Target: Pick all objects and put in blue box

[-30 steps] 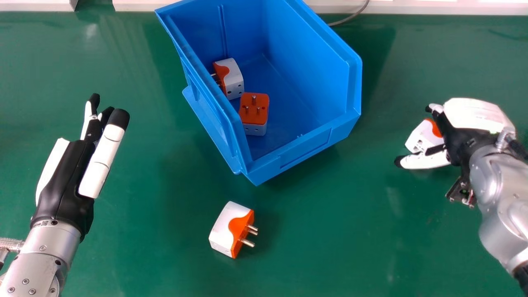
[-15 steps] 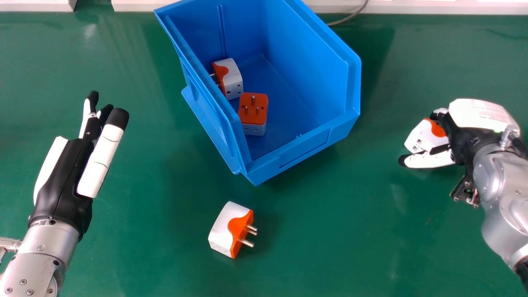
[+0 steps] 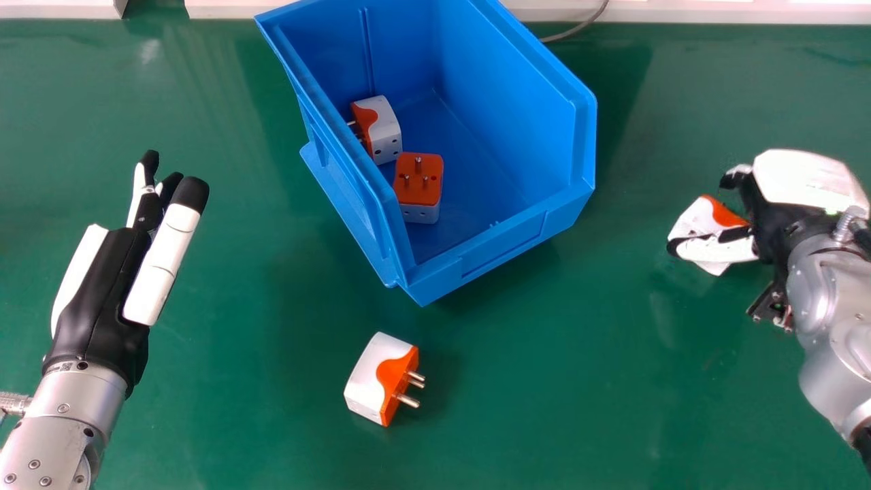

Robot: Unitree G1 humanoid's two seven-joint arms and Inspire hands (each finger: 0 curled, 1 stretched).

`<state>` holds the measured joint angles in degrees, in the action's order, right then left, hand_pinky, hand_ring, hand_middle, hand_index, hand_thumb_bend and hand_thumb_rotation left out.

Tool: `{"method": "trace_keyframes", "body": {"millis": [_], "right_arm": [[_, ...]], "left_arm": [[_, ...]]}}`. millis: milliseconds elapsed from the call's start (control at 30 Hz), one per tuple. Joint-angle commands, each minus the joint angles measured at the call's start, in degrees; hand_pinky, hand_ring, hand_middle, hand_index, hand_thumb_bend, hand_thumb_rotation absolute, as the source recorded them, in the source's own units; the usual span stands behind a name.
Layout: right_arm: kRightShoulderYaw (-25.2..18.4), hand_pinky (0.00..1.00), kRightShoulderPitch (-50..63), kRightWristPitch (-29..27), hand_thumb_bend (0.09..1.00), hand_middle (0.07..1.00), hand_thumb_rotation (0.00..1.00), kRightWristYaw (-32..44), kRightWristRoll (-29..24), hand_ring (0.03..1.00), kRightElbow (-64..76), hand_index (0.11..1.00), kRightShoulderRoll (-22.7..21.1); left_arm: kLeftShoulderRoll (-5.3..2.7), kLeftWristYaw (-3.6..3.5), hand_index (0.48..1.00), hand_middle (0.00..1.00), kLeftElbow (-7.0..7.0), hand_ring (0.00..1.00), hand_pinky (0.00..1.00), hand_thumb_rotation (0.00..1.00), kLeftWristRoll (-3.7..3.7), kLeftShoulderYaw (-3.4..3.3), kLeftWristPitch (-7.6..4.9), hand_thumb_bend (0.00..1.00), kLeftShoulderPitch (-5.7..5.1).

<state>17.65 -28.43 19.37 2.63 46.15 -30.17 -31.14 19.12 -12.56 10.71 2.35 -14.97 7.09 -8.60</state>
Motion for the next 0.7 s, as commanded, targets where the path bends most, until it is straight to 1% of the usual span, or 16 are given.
{"method": "trace_keyframes", "body": {"millis": [0,33,100,200,300,333,400,433,533,600,667], "right_arm": [[-1.38,0.39,-0.8,-0.92,0.481,0.561,0.09,-3.2,-0.88,0.486,-0.16,0.571,0.04],[-1.4,0.39,-0.78,-1.42,0.481,0.561,0.09,-3.82,-1.31,0.486,-0.49,0.571,-0.01],[-0.97,0.35,-0.93,-2.27,0.483,0.55,0.06,-4.31,-1.79,0.458,-1.16,0.557,-0.36],[-1.02,0.34,-1.06,-2.19,0.494,0.54,0.03,-3.95,-2.57,0.432,-1.13,0.515,-0.39],[-0.46,0.33,-1.57,-1.8,0.497,0.537,0.02,-4.15,-2.56,0.426,-1.72,0.505,-0.28],[-0.14,0.33,-1.63,-1.79,0.498,0.538,0.02,-4.38,-2.36,0.425,-1.86,0.492,-0.27],[-0.75,0.33,-1.03,-1.6,0.501,0.531,0.01,-4.6,-3.08,0.413,-0.81,0.493,-0.1],[-0.91,0.31,-0.96,-1.38,0.502,0.517,0.01,-4.53,-3.34,0.394,-0.6,0.509,0.02],[0.11,0.29,-1.58,-0.3,0.503,0.507,0.01,-3.76,-2.66,0.381,-1.02,0.521,-0.03],[0.09,0.29,-1.7,-0.01,0.504,0.502,0.0,-3.33,-2.98,0.374,-0.94,0.526,-0.09],[1.81,0.29,-2.08,0.0,0.505,0.502,0.0,-3.64,-1.33,0.373,-2.02,0.526,-0.14]], "left_arm": [[0.92,-0.28,1.0,1.0,1.56,1.0,1.0,1.0,0.38,-0.76,-0.52,0.84,-0.41],[0.92,-0.31,1.0,1.0,1.57,1.0,1.0,1.0,0.41,-0.77,-0.55,0.84,-0.46],[0.98,-0.38,1.0,1.0,1.47,1.0,1.0,1.0,0.52,-0.87,-0.57,0.84,-0.47],[1.01,-0.35,1.0,1.0,2.09,1.0,1.0,1.0,0.4,-0.87,-0.29,0.84,-0.8],[1.04,-0.28,1.0,1.0,1.81,1.0,1.0,1.0,0.37,-0.95,-0.2,0.84,-0.64],[1.06,-0.29,1.0,1.0,1.91,1.0,1.0,1.0,0.38,-0.99,-0.1,0.84,-0.68],[1.07,-0.27,1.0,1.0,2.42,1.0,1.0,1.0,0.37,-1.02,0.27,0.84,-0.84],[1.05,-0.22,1.0,1.0,2.68,1.0,1.0,1.0,0.34,-1.02,0.4,0.83,-0.92],[1.01,-0.13,1.0,1.0,3.3,1.0,1.0,1.0,0.26,-1.01,0.79,0.83,-1.1],[1.02,-0.2,1.0,1.0,3.26,1.0,1.0,1.0,0.27,-1.01,0.72,0.83,-1.15],[1.04,-0.26,1.0,1.0,3.22,1.0,1.0,1.0,0.26,-0.99,0.66,0.83,-1.19]]}}
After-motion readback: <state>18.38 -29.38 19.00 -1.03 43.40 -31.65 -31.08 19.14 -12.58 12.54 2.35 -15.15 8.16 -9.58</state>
